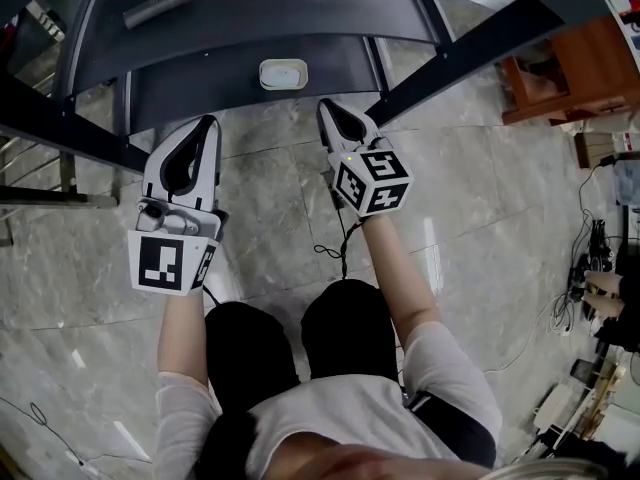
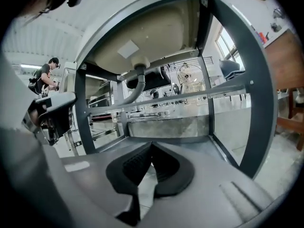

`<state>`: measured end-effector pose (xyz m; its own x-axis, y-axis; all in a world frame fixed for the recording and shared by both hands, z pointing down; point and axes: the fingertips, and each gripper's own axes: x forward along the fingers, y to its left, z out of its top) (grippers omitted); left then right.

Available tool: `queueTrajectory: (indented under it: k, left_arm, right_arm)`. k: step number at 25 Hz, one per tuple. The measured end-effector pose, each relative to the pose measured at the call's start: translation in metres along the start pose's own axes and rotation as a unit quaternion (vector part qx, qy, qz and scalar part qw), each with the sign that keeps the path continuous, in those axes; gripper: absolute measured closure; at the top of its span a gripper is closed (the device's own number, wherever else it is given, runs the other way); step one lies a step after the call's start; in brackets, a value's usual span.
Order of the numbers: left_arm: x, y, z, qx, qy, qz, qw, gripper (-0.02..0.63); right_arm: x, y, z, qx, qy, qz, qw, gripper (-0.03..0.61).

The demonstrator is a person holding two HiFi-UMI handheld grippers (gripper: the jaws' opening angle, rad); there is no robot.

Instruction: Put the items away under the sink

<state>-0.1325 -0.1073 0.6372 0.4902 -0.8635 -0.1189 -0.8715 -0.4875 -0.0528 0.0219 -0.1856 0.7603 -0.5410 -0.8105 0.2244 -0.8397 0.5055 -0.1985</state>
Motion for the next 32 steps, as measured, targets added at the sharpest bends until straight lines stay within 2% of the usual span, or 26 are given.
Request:
queueTrajectory:
  k: [8, 13, 16, 21, 32]
  left_arm:
    - [0.002, -0.013, 0.019, -0.006, 0.033, -0.009, 0.9994, 0.606]
    - [-0.002, -0.020, 0.061, -0.021, 0.049, -0.012, 0.9985, 0.606]
    - [-0.005, -0.024, 0.091, -0.030, 0.059, -0.017, 0.9977, 0.606]
    - [-0.012, -0.024, 0.155, -0.050, 0.072, -0.006, 0.9961, 0.606]
    - [-0.014, -0.017, 0.337, -0.074, 0.080, 0.025, 0.9937, 0.606]
  right_arm:
    - [-0.037, 0.022, 0.039, -0.031, -0.016, -0.001, 0.999, 0.568]
    - [-0.071, 0.049, 0.088, -0.039, -0.032, 0.010, 0.999, 0.568]
    - [-0.091, 0.061, 0.121, -0.041, -0.039, 0.002, 0.998, 0.568]
    - [-0.125, 0.079, 0.182, -0.041, -0.038, -0.019, 0.998, 0.568]
    - [-0.197, 0.129, 0.350, -0.040, -0.033, -0.022, 0.998, 0.568]
